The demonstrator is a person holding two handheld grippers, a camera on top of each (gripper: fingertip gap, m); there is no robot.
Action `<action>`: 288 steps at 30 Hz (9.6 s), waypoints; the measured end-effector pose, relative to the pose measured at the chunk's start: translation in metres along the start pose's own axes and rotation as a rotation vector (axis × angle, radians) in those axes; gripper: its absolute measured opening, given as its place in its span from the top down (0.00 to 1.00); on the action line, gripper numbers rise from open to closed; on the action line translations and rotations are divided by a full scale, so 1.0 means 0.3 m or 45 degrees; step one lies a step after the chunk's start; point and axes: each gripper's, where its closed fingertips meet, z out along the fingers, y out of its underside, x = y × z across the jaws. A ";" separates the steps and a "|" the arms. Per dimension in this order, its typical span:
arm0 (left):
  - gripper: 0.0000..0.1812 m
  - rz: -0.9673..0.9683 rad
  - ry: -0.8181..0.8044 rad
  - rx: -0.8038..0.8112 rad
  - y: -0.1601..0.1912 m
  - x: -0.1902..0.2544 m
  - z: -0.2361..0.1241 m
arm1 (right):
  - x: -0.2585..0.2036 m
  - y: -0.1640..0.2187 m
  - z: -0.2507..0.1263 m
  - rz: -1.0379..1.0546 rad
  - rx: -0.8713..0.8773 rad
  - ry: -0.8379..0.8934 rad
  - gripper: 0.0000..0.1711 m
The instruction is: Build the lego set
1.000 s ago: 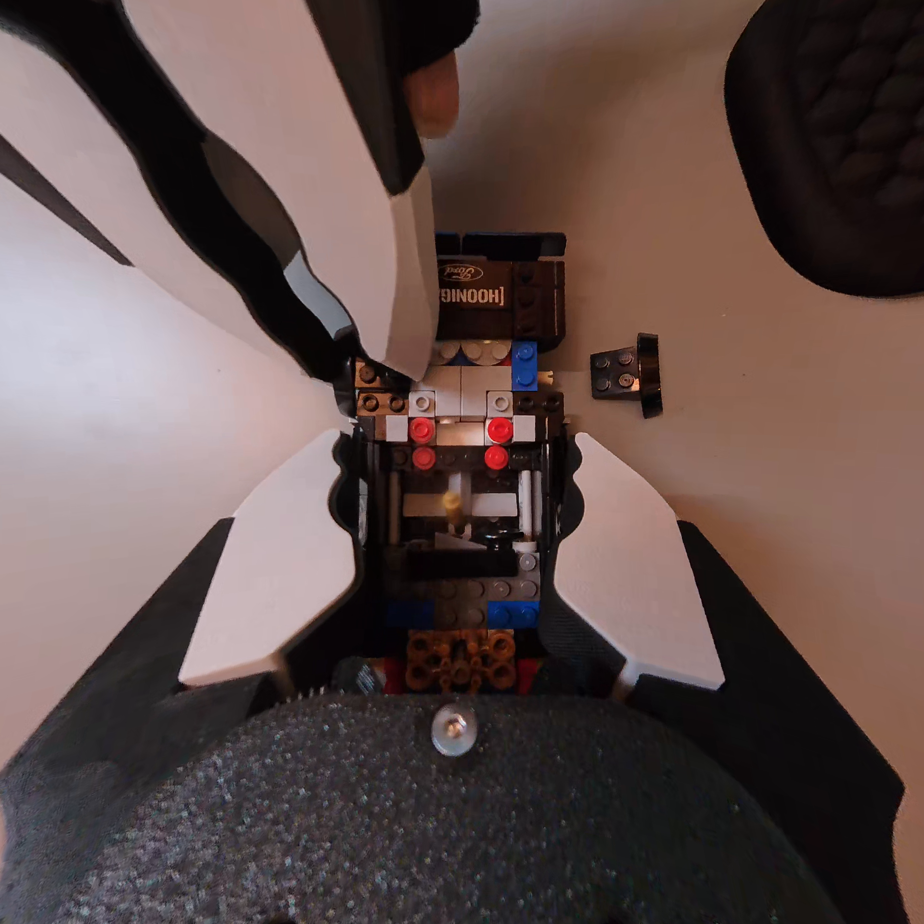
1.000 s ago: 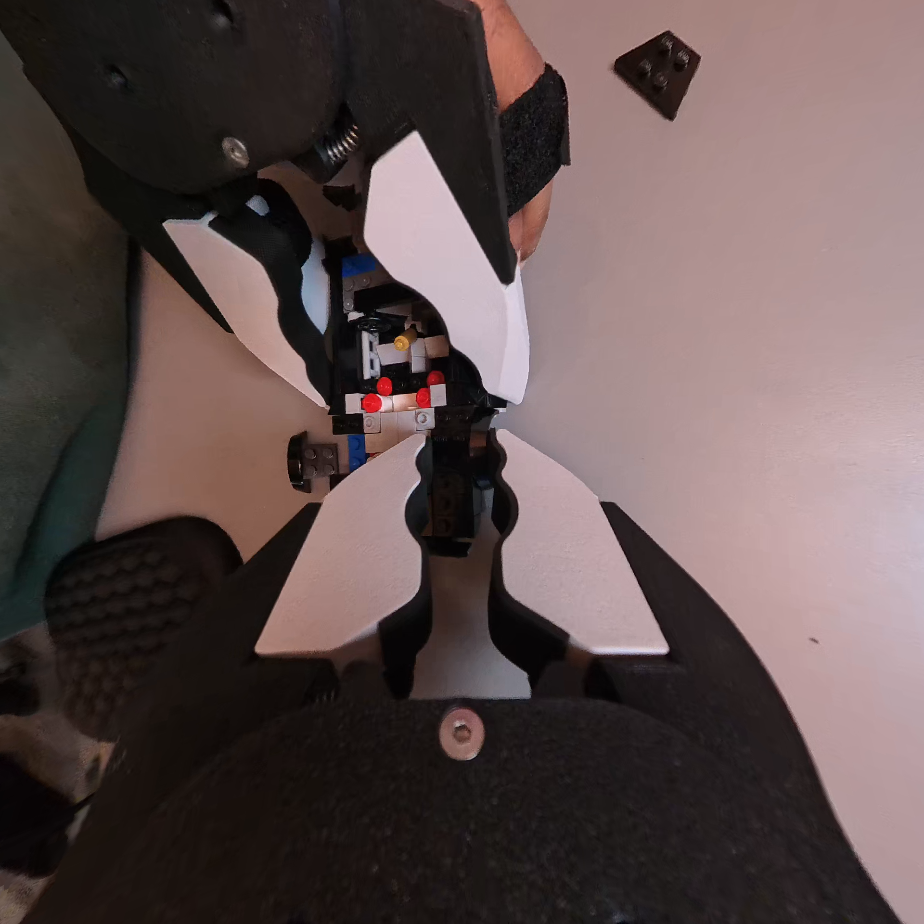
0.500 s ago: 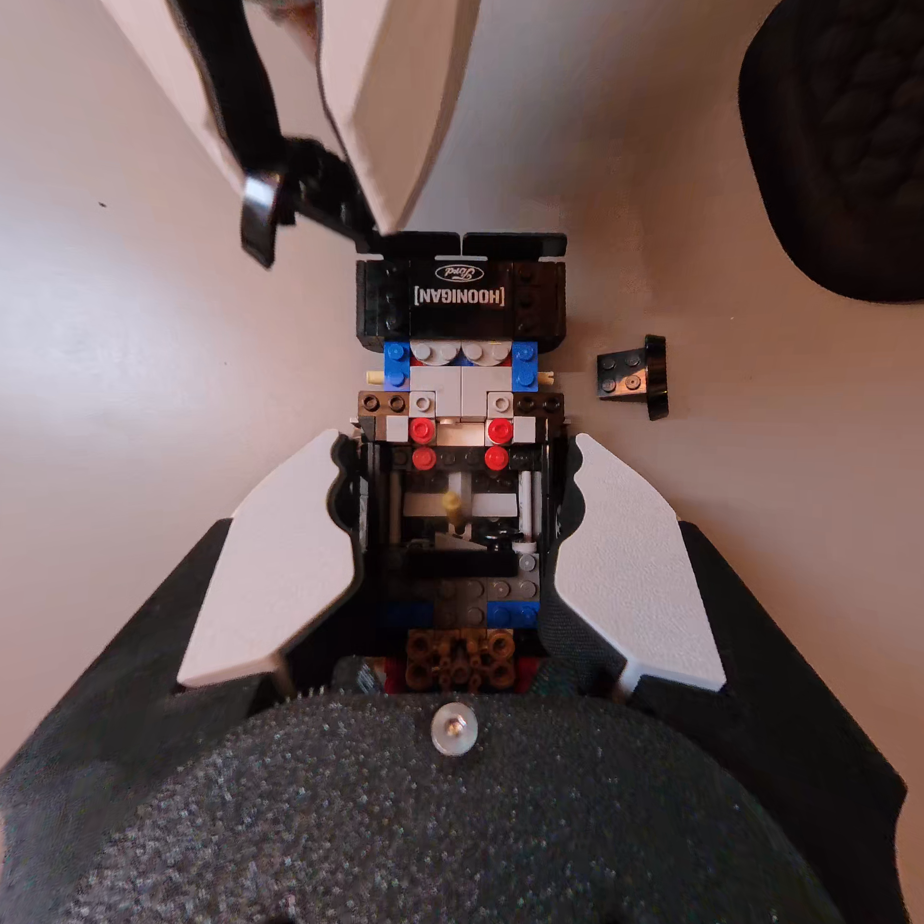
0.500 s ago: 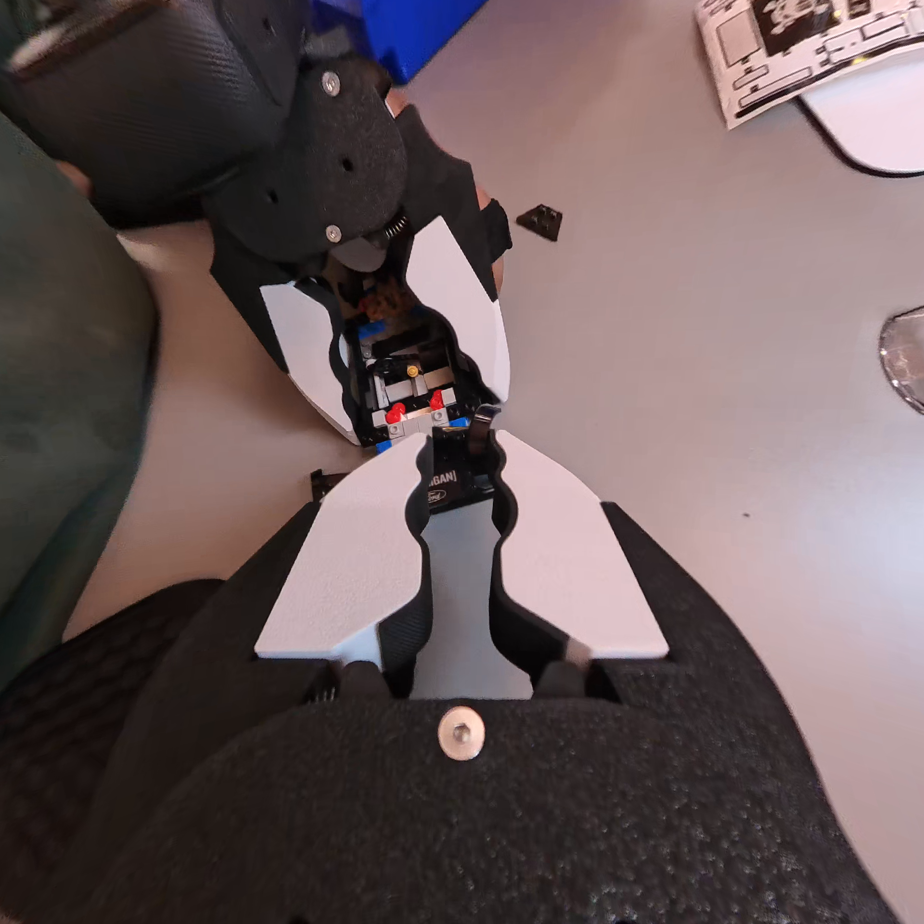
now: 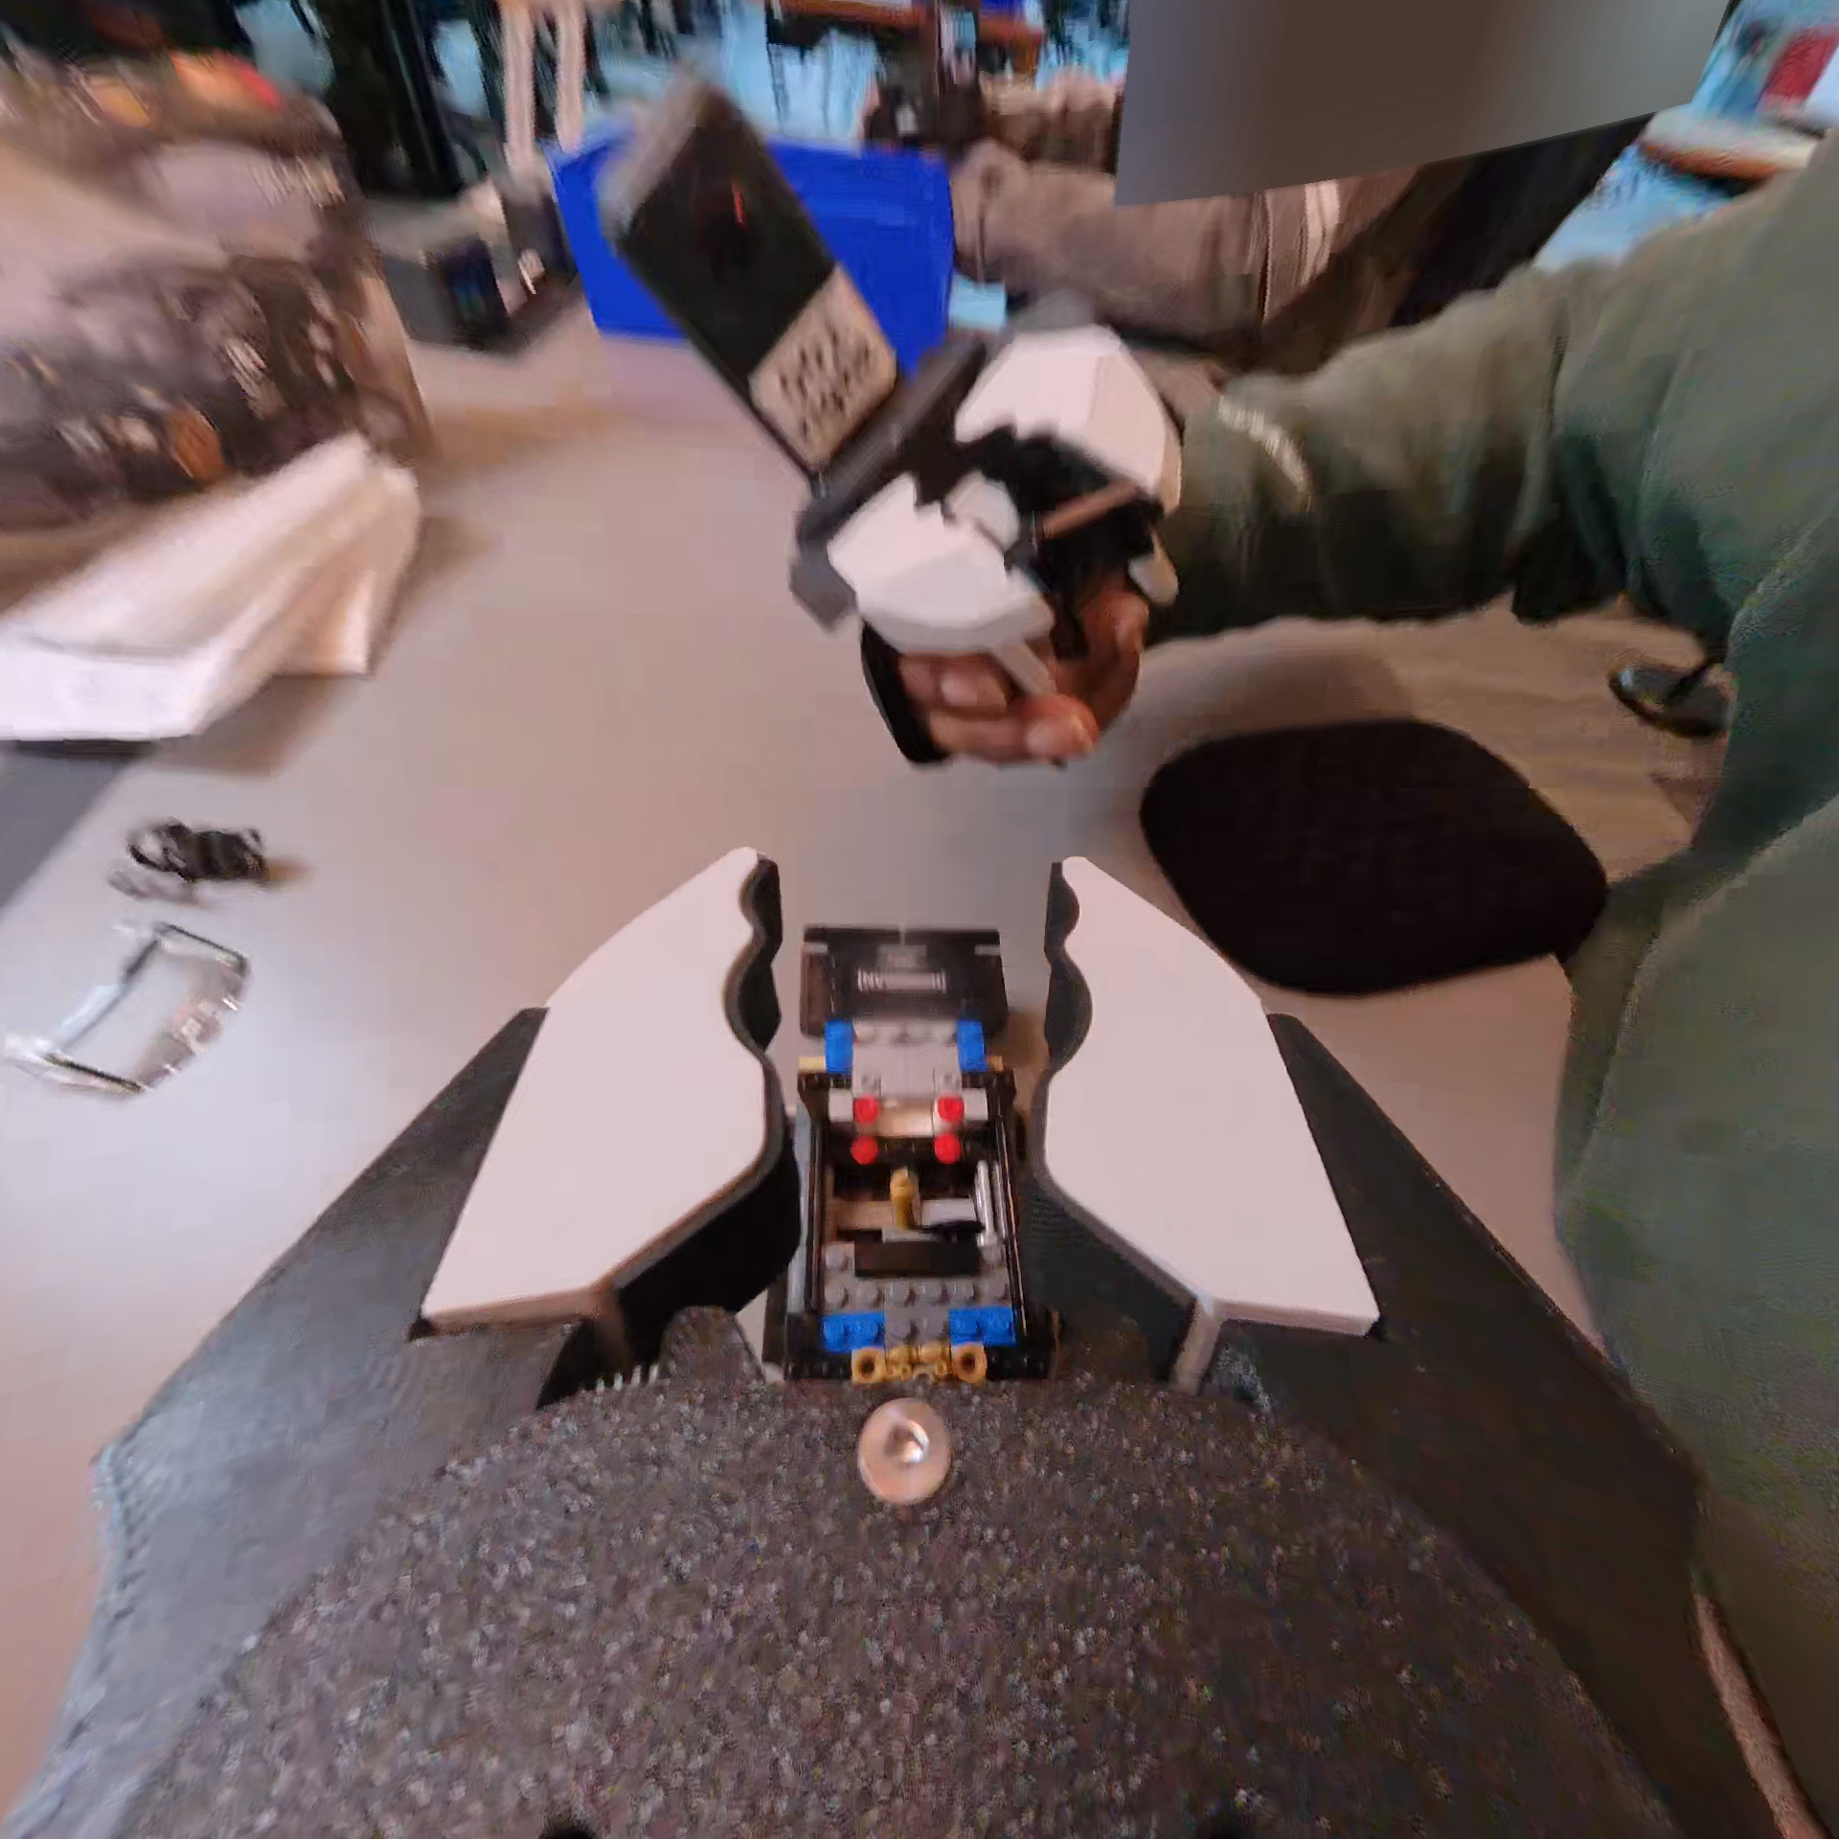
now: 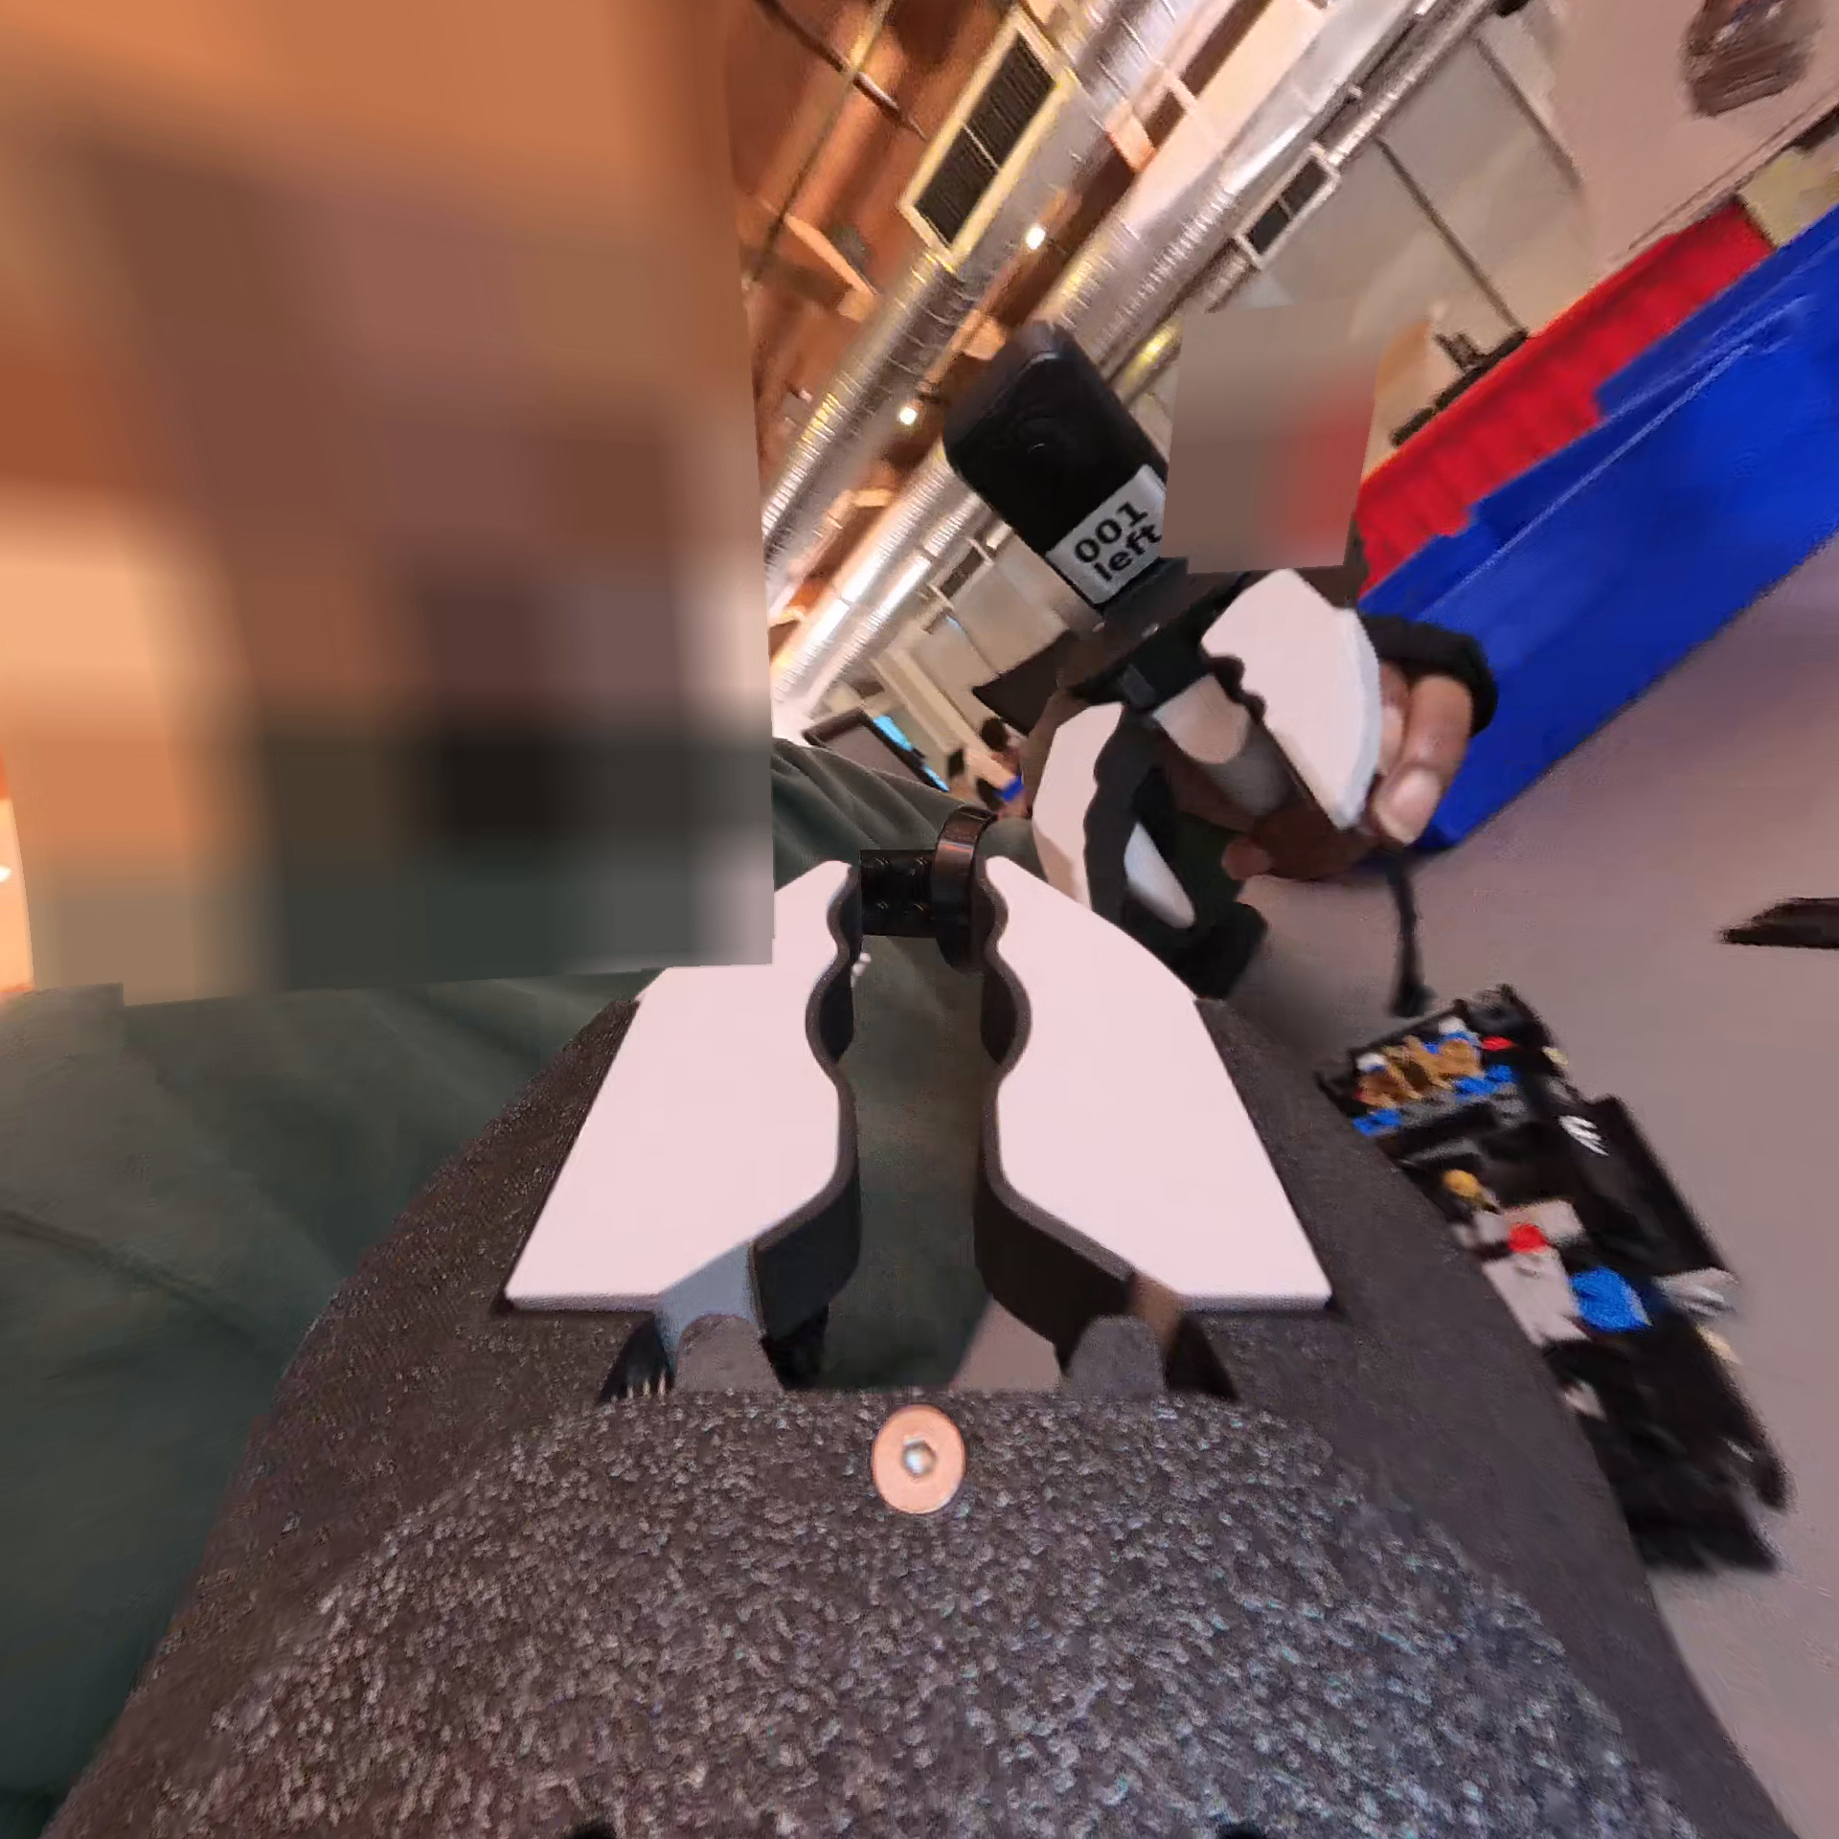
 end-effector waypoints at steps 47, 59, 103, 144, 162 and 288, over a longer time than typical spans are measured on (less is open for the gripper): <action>0.90 0.393 -0.665 -0.767 0.488 -0.192 -0.259 | 0.478 0.174 -0.283 -1.037 -1.345 1.321 0.79; 0.80 -0.041 -0.462 -0.363 0.330 -0.069 -0.258 | 0.419 0.135 -0.259 -0.773 -1.096 1.184 0.80; 0.67 0.077 -0.475 -0.415 0.395 -0.094 -0.236 | 0.468 0.272 -0.118 -0.152 -1.236 1.422 0.60; 0.81 0.672 -0.204 -0.236 0.350 0.114 -0.116 | 0.300 0.293 0.152 -0.087 -1.357 0.610 0.88; 0.81 0.809 -0.275 -0.267 0.358 0.112 -0.101 | 0.331 0.339 0.143 -0.215 -1.521 0.688 0.96; 0.84 0.233 -0.768 -0.099 0.261 -0.064 -0.250 | 0.431 0.346 -0.069 -0.507 -1.027 1.707 0.66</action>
